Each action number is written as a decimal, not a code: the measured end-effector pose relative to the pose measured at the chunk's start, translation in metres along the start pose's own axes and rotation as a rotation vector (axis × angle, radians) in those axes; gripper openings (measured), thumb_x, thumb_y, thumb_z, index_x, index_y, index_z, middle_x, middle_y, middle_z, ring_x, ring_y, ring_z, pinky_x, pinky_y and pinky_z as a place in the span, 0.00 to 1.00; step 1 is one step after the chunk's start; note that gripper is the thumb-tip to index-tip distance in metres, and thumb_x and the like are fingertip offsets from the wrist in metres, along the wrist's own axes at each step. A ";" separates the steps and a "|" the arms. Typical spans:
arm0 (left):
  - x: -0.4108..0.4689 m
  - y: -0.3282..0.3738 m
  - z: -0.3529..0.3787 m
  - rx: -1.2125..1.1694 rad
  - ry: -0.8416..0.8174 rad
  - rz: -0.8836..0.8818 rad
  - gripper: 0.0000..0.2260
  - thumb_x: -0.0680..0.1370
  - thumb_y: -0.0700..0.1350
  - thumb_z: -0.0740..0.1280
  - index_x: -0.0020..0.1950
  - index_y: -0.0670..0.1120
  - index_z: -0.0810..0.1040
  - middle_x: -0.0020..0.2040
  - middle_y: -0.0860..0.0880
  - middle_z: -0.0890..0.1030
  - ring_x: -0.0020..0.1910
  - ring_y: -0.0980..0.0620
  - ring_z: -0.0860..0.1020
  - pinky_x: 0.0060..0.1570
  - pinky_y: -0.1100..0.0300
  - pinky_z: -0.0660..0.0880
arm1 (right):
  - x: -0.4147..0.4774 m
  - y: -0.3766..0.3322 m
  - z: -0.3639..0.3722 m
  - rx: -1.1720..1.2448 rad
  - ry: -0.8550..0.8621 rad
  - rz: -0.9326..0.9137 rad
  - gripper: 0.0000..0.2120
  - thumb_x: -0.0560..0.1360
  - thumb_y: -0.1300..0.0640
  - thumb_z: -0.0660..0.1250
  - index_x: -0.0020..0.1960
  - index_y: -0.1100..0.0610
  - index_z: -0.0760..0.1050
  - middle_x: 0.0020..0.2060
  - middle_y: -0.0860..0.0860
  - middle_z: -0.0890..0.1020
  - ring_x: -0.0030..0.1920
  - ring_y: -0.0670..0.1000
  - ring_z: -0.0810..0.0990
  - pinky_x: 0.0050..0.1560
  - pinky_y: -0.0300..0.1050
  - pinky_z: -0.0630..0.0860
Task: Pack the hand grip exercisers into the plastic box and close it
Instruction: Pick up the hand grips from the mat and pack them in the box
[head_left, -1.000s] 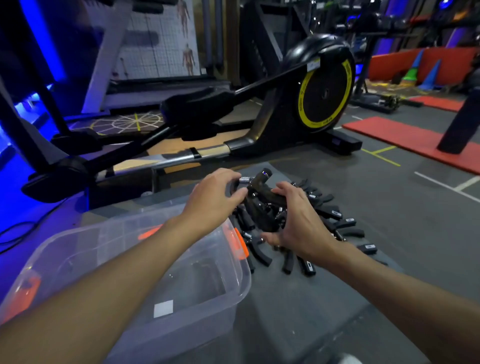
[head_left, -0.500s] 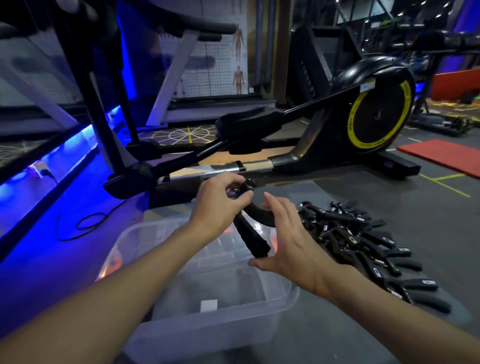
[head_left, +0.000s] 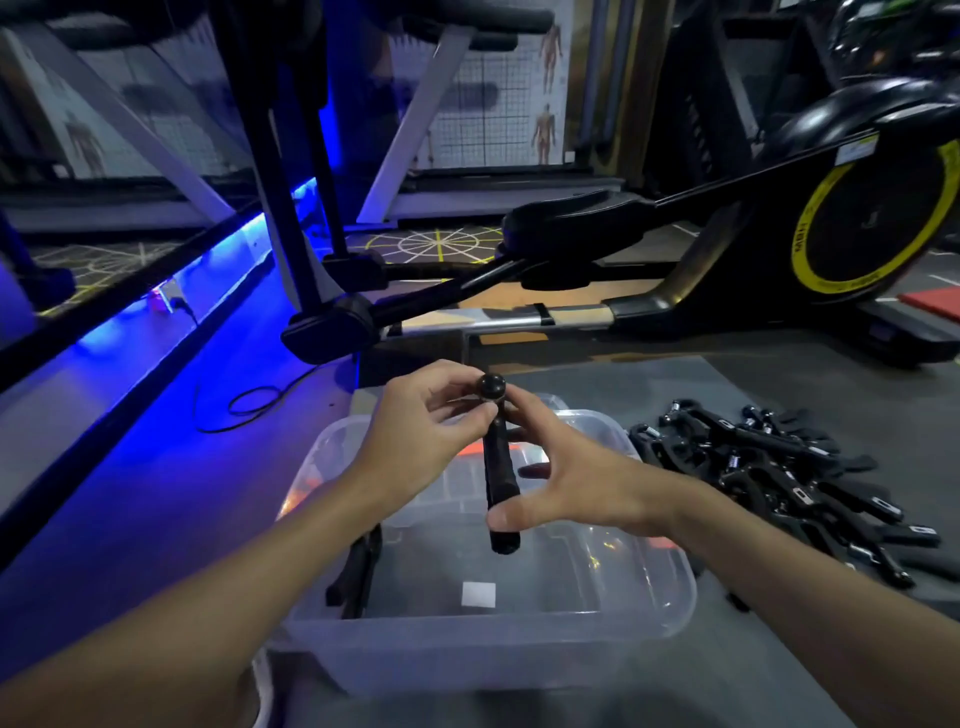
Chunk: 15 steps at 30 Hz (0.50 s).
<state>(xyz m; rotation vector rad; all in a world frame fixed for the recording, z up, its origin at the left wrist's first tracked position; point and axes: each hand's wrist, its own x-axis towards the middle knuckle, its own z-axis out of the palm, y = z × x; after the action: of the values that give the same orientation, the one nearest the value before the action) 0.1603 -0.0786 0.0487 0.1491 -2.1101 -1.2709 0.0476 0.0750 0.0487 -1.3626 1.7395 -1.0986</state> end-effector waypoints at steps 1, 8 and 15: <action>0.000 -0.003 -0.004 0.004 0.000 -0.004 0.10 0.74 0.35 0.72 0.52 0.47 0.82 0.49 0.50 0.84 0.52 0.50 0.83 0.56 0.54 0.79 | 0.006 0.000 0.003 -0.006 -0.007 -0.003 0.52 0.62 0.48 0.81 0.74 0.35 0.51 0.70 0.38 0.66 0.72 0.41 0.63 0.70 0.54 0.68; 0.009 -0.036 -0.038 0.244 0.055 0.024 0.11 0.73 0.46 0.74 0.54 0.50 0.81 0.49 0.54 0.83 0.52 0.55 0.82 0.56 0.56 0.78 | 0.049 0.012 0.019 0.036 0.016 0.035 0.50 0.61 0.49 0.81 0.72 0.38 0.54 0.66 0.41 0.69 0.68 0.42 0.68 0.64 0.46 0.71; -0.011 -0.081 -0.084 0.813 -0.103 -0.112 0.26 0.75 0.62 0.55 0.64 0.50 0.78 0.62 0.52 0.78 0.62 0.51 0.75 0.63 0.46 0.70 | 0.090 0.066 0.076 0.062 -0.072 0.186 0.47 0.61 0.57 0.81 0.69 0.39 0.56 0.60 0.46 0.72 0.61 0.45 0.73 0.62 0.46 0.75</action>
<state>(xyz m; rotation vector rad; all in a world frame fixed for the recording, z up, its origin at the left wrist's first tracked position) 0.1995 -0.1789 0.0023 0.5620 -2.6211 -0.4085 0.0656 -0.0219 -0.0432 -1.1624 1.7276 -0.9806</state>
